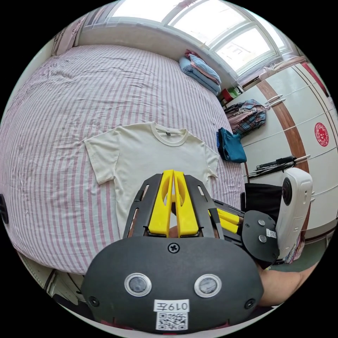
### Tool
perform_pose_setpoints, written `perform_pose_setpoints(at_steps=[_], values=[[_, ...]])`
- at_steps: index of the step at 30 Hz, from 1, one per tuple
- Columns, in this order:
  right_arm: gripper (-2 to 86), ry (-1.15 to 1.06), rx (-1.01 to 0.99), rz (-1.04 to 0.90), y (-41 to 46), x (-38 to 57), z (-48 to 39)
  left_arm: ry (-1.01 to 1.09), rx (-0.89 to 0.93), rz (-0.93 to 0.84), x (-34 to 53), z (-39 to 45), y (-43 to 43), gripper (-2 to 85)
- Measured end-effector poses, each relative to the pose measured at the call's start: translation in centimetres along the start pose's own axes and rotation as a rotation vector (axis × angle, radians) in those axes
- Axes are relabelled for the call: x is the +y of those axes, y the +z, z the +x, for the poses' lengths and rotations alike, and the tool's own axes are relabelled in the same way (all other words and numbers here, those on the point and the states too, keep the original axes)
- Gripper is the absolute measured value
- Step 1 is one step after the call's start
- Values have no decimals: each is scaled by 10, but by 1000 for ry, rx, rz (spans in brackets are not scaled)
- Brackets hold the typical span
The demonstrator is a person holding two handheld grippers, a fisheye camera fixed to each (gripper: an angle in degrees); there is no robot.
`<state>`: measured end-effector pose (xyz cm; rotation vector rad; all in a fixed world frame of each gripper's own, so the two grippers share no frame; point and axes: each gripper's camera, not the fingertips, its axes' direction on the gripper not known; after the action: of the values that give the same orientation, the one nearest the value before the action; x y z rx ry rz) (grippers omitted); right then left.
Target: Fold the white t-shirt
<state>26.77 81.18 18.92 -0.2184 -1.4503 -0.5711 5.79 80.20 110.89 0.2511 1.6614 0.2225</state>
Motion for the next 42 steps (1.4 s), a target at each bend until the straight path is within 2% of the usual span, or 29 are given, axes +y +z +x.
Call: perform_pose_setpoints(at_steps=[6,10,15,18,21,28,34,37,42], values=[[55,-81,16,32,45,-58,-67,-7,-11,46,-61,-73,-23,7],[78,-247,182,67,82,-92,-133,-8,-110,43,-117,-155,-33,7],[91,-568,435,97,147,-102,-216,-61,21,-106,-188,-258,-26,7],[96,-772,623,153,189,-101,-258,-45,-5,-144,-228,-298,-25,7],[96,-903,698,168,225,-106,-286,-43,2,-166,-262,-324,-26,7],[100,-1011,738,137,274,-131,-326,-82,10,-216,-313,-360,-28,7],[99,-1091,804,155,301,-147,-355,-242,111,-154,-341,-396,-43,8],[92,-1132,833,175,314,-155,-367,-274,105,-124,-357,-409,-50,9],[70,-1126,831,177,328,-170,-379,-354,183,-69,-380,-433,-60,10]])
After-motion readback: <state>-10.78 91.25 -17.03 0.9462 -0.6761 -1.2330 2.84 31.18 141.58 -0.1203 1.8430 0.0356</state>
